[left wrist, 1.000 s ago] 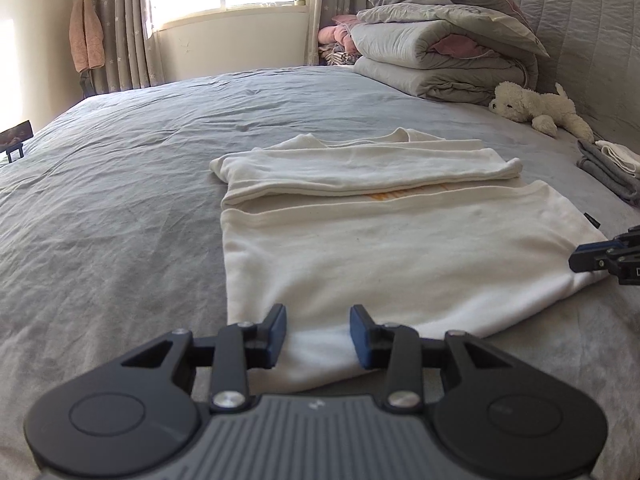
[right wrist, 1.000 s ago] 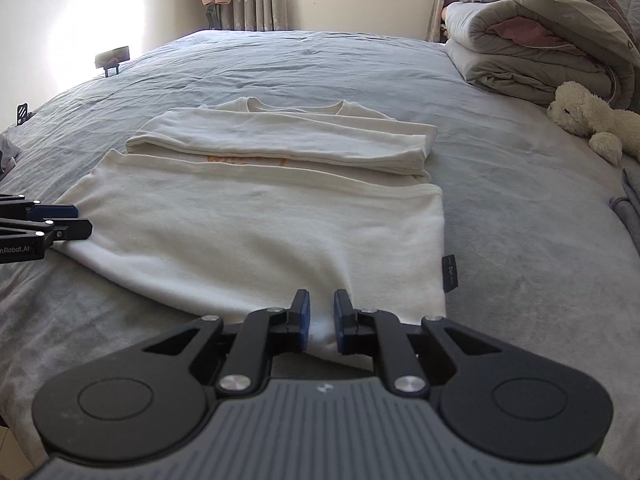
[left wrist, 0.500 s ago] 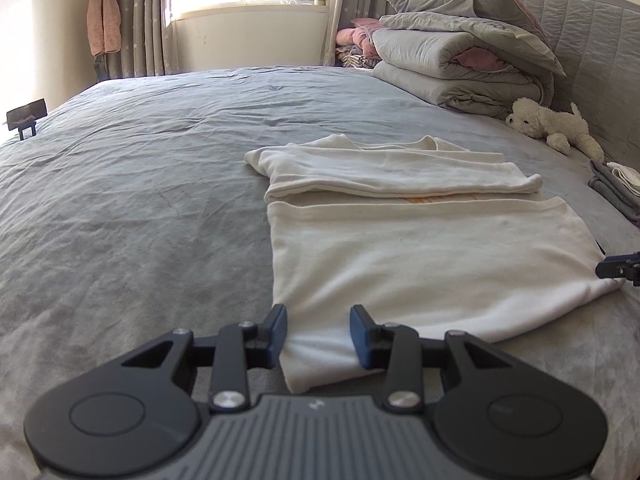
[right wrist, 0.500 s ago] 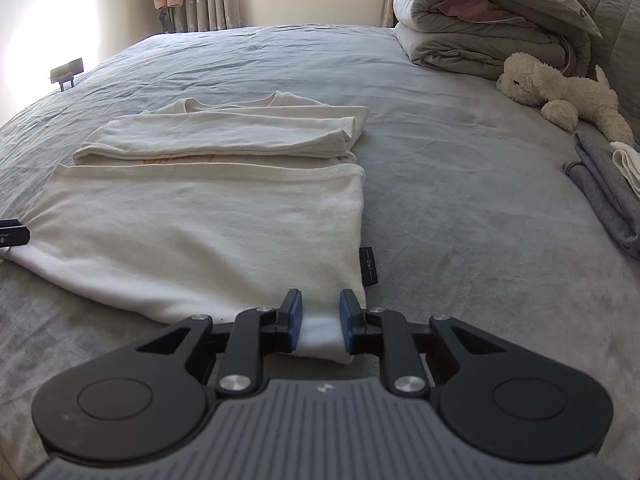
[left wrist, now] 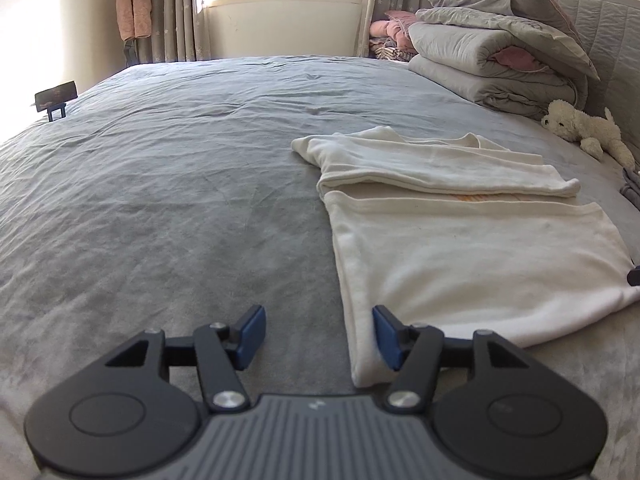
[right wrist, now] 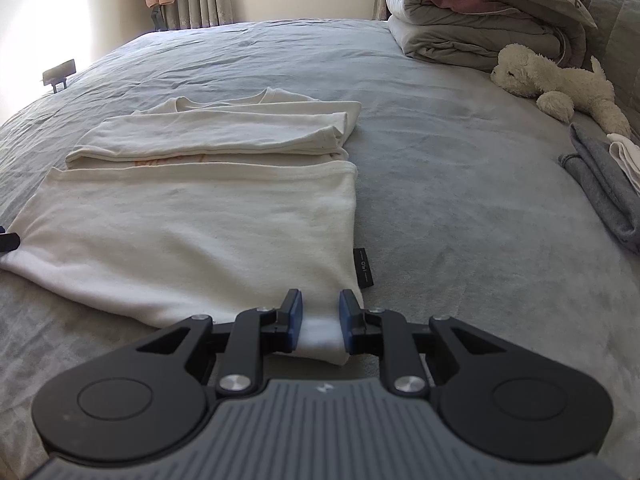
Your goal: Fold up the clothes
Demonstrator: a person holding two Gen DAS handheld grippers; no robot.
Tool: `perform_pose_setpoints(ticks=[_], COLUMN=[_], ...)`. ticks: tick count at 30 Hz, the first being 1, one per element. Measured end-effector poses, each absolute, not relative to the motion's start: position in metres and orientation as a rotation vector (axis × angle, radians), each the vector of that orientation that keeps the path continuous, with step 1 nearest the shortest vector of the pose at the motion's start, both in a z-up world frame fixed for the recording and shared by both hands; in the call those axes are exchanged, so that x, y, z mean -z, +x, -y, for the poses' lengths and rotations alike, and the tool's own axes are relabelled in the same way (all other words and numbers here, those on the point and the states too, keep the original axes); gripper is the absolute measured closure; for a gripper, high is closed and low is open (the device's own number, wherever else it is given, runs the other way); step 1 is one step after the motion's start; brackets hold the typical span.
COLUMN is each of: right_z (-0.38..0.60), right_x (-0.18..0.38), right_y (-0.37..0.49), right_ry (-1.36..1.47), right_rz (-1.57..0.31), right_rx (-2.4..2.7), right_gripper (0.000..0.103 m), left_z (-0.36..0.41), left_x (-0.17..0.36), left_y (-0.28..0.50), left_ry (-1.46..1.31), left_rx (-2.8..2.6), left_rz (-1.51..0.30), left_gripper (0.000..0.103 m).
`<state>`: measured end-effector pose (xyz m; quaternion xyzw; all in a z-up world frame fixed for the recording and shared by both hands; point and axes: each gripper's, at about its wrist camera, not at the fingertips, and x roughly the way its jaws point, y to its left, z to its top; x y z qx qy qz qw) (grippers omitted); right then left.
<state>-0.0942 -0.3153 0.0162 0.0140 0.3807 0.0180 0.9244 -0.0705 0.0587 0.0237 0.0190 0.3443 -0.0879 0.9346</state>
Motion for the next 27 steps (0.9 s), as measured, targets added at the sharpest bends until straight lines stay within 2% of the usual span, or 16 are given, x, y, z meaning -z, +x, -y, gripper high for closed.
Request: perform_pose_setpoints(ticks=[4, 5, 7, 13, 17, 27], right_z=[0.321, 0.321, 0.323, 0.325, 0.326, 0.326], right_x=[-0.018, -0.018, -0.018, -0.017, -0.017, -0.02], right_y=[-0.094, -0.094, -0.094, -0.094, -0.095, -0.097], right_ry=[0.046, 0.032, 0.019, 0.011, 0.006, -0.043], right_rz=[-0.786, -0.79, -0.791, -0.797, -0.801, -0.803], right_rx=[-0.016, 0.012, 0.041, 0.052, 0.059, 0.092], right_gripper=[0.083, 0.07, 0.062, 0.06, 0.053, 0.045], left_z=[-0.061, -0.061, -0.059, -0.056, -0.061, -0.058], left_x=[-0.025, -0.025, -0.026, -0.03, -0.032, -0.033], left_y=[-0.07, -0.069, -0.07, -0.07, -0.07, -0.072], left_ry=[0.034, 0.034, 0.055, 0.087, 0.068, 0.098], left_rx=[0.176, 0.176, 0.174, 0.158, 0.156, 0.144], left_rz=[-0.703, -0.703, -0.692, -0.668, -0.673, -0.663], left_gripper=[0.041, 0.041, 0.041, 0.041, 0.039, 0.037])
